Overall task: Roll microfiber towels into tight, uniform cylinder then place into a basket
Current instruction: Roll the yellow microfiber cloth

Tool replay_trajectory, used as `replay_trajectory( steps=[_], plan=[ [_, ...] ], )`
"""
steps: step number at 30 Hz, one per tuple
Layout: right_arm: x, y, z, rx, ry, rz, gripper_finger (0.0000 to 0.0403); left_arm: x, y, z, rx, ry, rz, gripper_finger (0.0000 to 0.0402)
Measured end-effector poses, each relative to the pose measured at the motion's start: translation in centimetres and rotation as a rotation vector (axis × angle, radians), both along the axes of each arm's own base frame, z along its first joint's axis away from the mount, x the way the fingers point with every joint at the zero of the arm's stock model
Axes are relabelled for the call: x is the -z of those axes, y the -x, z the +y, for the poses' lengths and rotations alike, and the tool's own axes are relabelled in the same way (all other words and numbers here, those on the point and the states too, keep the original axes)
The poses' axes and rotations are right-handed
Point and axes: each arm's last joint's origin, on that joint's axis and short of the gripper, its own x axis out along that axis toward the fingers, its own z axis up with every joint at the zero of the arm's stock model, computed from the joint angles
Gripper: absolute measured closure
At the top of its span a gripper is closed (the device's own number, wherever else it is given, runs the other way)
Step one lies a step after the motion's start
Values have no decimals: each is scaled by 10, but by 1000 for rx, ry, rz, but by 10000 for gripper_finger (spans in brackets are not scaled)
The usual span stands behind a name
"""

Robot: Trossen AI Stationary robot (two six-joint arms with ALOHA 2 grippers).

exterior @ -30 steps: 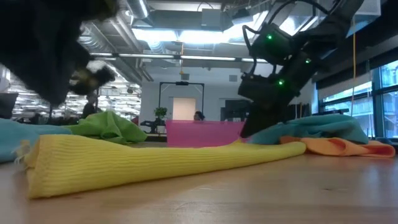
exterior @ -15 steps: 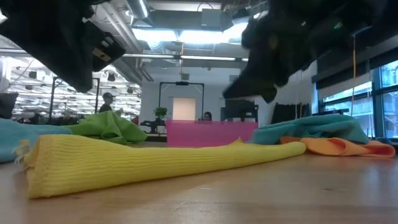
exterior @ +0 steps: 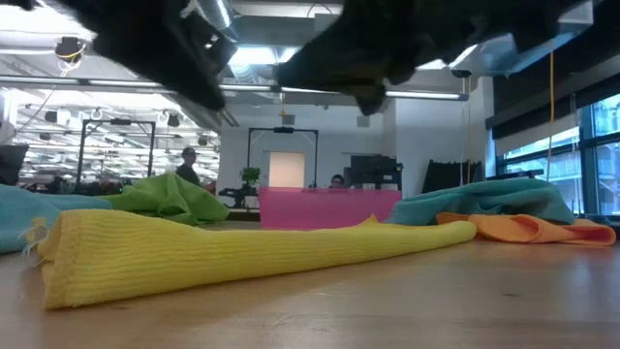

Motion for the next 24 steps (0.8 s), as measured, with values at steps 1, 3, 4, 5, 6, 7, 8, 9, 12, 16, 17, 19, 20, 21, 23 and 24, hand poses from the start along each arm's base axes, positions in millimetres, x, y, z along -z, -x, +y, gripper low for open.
replay_trajectory(
  steps=[1,3,4,5,6,7,8,9,12,16,17,19,20,21,23,24],
  plan=[
    [1,-3,2,-17,-5,12,387,2,-1,4,-5,-4,-3,401],
    [2,-10,5,-32,-7,27,387,7,2,12,6,17,-7,401],
    [2,-12,6,-33,-5,33,387,8,1,15,19,52,-39,401],
    [1,-14,8,-37,-3,36,387,10,1,18,35,88,-79,401],
    [1,-15,10,-39,-1,43,387,13,4,21,48,112,-113,401],
    [0,-16,12,-43,-2,43,387,16,8,23,58,134,-143,401],
    [-1,-16,13,-46,-2,43,387,20,10,25,58,153,-187,401],
    [-1,-16,15,-48,-2,44,387,23,14,27,58,172,-232,401],
    [-6,-18,19,-52,-7,27,387,31,24,30,44,241,-353,401],
    [-19,-21,29,-72,-14,-12,374,35,32,31,33,296,-405,400],
    [-23,-22,31,-79,-5,-28,368,33,34,31,34,301,-413,400],
    [-31,-24,35,-80,31,-54,353,24,34,31,36,317,-454,401],
    [-34,-25,37,-80,56,-65,343,20,34,33,38,314,-472,401],
    [-38,-26,39,-76,77,-75,334,16,36,35,41,305,-484,401],
    [-45,-29,40,-78,95,-81,313,4,40,37,47,303,-534,400],
    [-47,-30,40,-78,101,-70,302,-2,42,38,51,308,-556,398]
  ],
)
